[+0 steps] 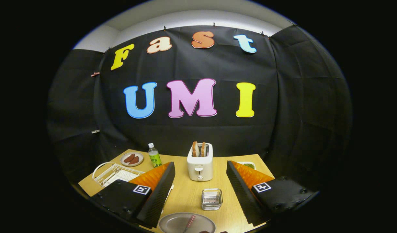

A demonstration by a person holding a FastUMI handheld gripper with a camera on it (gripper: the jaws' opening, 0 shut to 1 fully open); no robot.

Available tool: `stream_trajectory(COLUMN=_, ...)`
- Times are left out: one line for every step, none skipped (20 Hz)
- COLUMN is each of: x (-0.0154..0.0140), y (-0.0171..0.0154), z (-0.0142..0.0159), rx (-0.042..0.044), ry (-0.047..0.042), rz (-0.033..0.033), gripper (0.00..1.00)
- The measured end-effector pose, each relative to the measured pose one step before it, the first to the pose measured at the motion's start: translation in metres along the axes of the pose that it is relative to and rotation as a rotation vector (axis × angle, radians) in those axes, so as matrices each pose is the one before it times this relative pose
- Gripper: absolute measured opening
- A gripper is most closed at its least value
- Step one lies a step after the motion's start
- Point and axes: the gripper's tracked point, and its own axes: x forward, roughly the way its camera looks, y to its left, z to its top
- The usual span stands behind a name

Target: Take the plate from the dish rack, then take the spoon from the basket and place it into the plate.

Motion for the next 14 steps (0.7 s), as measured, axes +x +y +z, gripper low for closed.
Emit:
stream_trajectory(x=-0.00327, y=0.00287, z=0.01098, rx=0.01612, ry=-0.02597, rz=0.01552, gripper=0.98)
stream_trajectory(x=-0.00261, y=0.00407, z=0.01216, rx=0.01027, ry=-0.03678, rz=0.02319, gripper=0.98)
stream_trajectory(x=-0.00089, y=0.00305, z=0.0127, rx=-0.00038, ry=-0.0522, rz=0.02475, gripper=0.98)
stream_trajectory(x=-0.00155, y=-0.00153, z=0.01097, rx=-0.01128, ry=-0.04395, rz=0.00259, gripper=0.98)
stream_trajectory(x=-0.0037, y=-0.00535, z=0.01091, rx=-0.01653, ry=-0.04252, rz=-0.01056, gripper=0.98)
stream_trajectory(x=-0.00407, y=-0.00112, z=0.00735, rx=0.00067, ry=-0.02516, rz=-0.01152, gripper=0.98)
stream_trajectory(x=-0.00743, y=0.00945, z=0.00031, rx=0.01552, ry=-0.00593, rz=0.00779, gripper=0.98)
stream_trajectory(x=-0.00604, y=0.0097, z=0.00073, rx=0.01683, ry=-0.00048, rz=0.01526, gripper=0.98)
stream_trajectory(x=-0.00501, y=0.0045, z=-0.00125, rx=-0.00251, ry=-0.00374, rz=-0.00103, gripper=0.98)
stream_trajectory(x=-0.00395, y=0.00001, z=-0.00303, rx=-0.00765, ry=-0.00037, rz=-0.01738, gripper=0.98)
stream_trajectory(x=-0.00571, y=0.00545, z=-0.00168, rx=-0.00884, ry=-0.0035, rz=-0.00771, gripper=0.98)
stream_trajectory(x=-0.00527, y=0.00849, z=0.00084, rx=-0.00665, ry=-0.0107, rz=0.00285, gripper=0.98)
stream_trajectory(x=-0.0055, y=0.00664, z=0.0007, rx=-0.00911, ry=-0.01122, rz=-0.01005, gripper=0.98)
stream_trajectory(x=-0.00364, y=0.00189, z=0.00023, rx=-0.00492, ry=-0.00522, rz=-0.01541, gripper=0.98)
